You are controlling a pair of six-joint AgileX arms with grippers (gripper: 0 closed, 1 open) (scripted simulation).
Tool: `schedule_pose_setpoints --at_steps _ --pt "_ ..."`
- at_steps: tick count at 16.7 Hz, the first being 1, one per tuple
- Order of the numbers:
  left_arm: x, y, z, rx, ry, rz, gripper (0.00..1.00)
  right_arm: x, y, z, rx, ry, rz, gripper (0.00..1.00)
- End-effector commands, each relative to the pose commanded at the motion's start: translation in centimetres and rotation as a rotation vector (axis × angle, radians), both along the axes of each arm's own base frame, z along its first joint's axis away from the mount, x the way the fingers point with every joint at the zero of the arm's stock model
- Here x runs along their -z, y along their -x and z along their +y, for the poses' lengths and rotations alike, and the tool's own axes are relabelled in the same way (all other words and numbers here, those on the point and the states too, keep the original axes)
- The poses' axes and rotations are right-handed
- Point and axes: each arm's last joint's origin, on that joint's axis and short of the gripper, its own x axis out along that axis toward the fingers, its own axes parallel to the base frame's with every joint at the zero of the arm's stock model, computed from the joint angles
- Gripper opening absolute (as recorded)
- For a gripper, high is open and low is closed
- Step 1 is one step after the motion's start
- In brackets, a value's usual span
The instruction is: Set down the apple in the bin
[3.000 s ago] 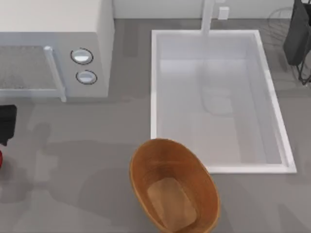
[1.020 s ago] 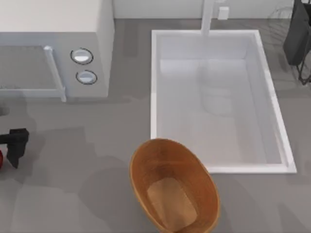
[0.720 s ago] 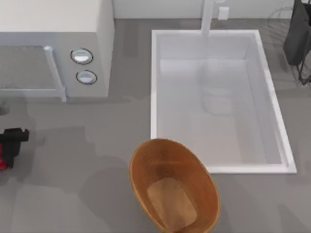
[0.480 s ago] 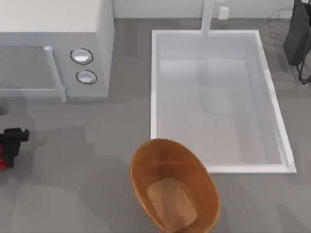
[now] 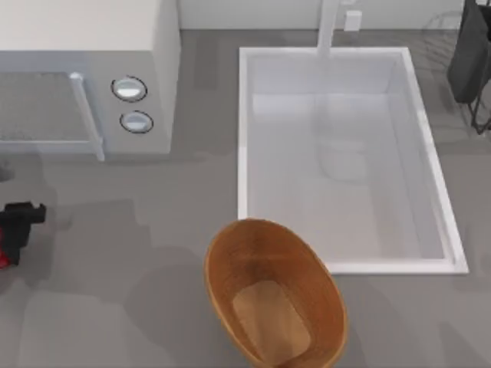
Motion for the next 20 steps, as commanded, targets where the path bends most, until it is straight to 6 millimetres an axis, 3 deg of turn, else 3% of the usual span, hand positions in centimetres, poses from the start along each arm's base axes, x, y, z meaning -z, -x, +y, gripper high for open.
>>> schedule_pose_setpoints --at_steps 4,14,17,20 --pt "-2.3 -0.1 0.3 -0.012 0.003 -0.010 0.00 0.0 0.0 0.0 0.000 0.000 0.000 1.00" --pt "-13.3 -0.6 0.1 0.000 -0.001 -0.030 0.00 0.0 0.0 0.0 0.000 0.000 0.000 1.00" --pt "-14.8 -0.1 0.0 0.001 -0.001 -0.006 0.00 0.0 0.0 0.0 0.000 0.000 0.000 1.00" --pt "-14.9 0.0 0.0 0.001 0.000 0.000 0.00 0.0 0.0 0.0 0.000 0.000 0.000 1.00"
